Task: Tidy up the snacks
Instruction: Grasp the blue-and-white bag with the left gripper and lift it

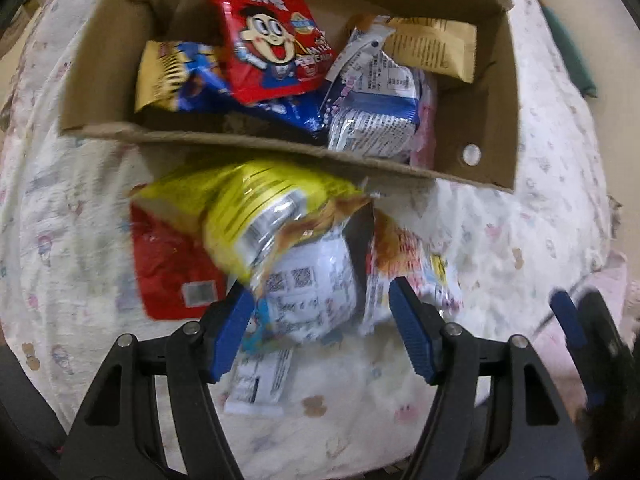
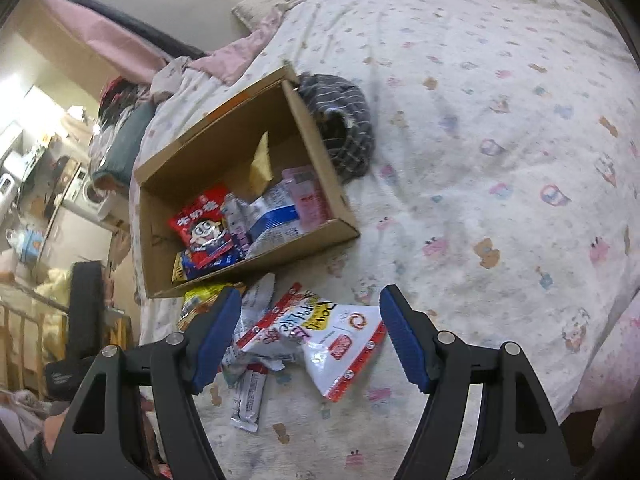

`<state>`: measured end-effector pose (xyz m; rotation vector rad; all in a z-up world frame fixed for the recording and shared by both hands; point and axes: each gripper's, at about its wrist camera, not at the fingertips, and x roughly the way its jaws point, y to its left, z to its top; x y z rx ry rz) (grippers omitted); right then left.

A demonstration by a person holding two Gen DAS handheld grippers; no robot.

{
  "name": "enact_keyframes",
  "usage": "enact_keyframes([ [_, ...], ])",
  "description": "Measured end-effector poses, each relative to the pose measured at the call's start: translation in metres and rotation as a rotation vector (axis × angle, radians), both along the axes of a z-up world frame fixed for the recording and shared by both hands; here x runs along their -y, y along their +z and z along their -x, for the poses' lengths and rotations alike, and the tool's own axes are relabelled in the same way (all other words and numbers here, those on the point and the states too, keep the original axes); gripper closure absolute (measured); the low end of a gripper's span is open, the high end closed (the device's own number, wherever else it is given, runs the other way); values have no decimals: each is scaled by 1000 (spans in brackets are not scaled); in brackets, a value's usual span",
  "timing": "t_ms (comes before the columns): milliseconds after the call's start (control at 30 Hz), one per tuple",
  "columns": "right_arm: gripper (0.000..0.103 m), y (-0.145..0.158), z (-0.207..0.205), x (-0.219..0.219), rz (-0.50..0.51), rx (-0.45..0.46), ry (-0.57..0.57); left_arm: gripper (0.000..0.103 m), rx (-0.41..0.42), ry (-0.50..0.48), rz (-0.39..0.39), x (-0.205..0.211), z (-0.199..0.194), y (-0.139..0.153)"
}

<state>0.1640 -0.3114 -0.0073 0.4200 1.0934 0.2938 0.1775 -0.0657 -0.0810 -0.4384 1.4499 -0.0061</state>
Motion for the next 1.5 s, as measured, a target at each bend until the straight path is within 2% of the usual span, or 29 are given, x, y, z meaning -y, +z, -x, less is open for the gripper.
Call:
enact_keyframes([
  [200,29,-1,0,21,-67,-20,-31,35,18,34,-126,10,-10,-10],
  [267,29,-1,1,25,-88,-26,-34,35,30,65,-124,7,-6,-11],
  [367,29,-2,-1,29,-111,-34,-41,34,12,40,-161,3,1,-15],
  [400,29,-2,-1,30,-119,-35,-44,33,-9,30,-158,3,3,-22],
  [467,29,-1,-3,30,-134,-40,-46,21,-55,32,-139,0,6,-36],
  [533,29,-2,-6,29,-153,-48,-45,20,-78,58,-63,-5,5,-50],
  [600,29,-3,-8,26,-162,-56,-41,20,-63,75,-53,-8,2,-55],
  [700,29,-4,-10,19,-148,-62,-33,33,-43,40,-62,-4,1,-54],
  [733,29,-5,-11,17,-136,-63,-30,42,-41,27,-71,-3,1,-54],
  [767,29,-6,-10,16,-124,-63,-26,50,-41,16,-87,2,1,-52],
  [833,29,-7,-10,15,-105,-65,-23,54,-46,-10,-77,4,0,-45],
  [1067,28,-22,-14,12,-121,-134,-11,56,-24,-137,-87,-8,26,-2],
  [1167,27,-28,-14,5,-117,-163,2,56,7,-185,-79,-21,45,25],
  [1300,6,-38,-15,-9,-81,-205,9,56,61,-199,-89,-43,58,56],
  [1367,2,-49,-19,-21,-36,-253,25,56,74,-190,-103,-58,55,59],
  [1500,2,-71,-27,-39,50,-331,23,56,95,-158,-120,-84,54,57],
])
